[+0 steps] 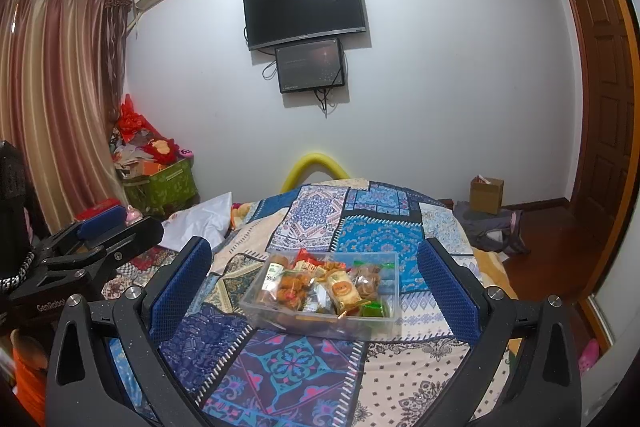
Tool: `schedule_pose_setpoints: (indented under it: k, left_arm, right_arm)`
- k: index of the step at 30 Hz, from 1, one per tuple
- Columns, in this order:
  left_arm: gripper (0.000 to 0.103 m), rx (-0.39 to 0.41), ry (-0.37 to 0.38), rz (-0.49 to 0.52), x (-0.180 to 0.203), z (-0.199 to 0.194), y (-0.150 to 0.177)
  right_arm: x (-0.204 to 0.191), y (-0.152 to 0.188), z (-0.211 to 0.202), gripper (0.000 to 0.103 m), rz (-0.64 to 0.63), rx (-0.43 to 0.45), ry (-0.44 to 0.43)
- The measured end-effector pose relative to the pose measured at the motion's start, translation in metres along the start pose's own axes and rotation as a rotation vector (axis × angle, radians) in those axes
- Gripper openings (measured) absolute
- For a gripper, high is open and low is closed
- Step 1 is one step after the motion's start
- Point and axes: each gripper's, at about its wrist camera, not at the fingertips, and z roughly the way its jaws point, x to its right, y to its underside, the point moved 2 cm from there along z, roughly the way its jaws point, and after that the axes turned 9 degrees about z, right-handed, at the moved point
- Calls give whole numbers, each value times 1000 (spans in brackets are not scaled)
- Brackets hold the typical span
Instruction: Organize snacks
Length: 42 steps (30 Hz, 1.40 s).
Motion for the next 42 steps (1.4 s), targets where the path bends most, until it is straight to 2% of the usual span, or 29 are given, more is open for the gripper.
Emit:
schedule_pose_setpoints:
  k: [42]
  left_arm:
    - [100,1,21,32,9,-1,3]
  right_arm:
    - [5,4,-2,103,3,-13,8]
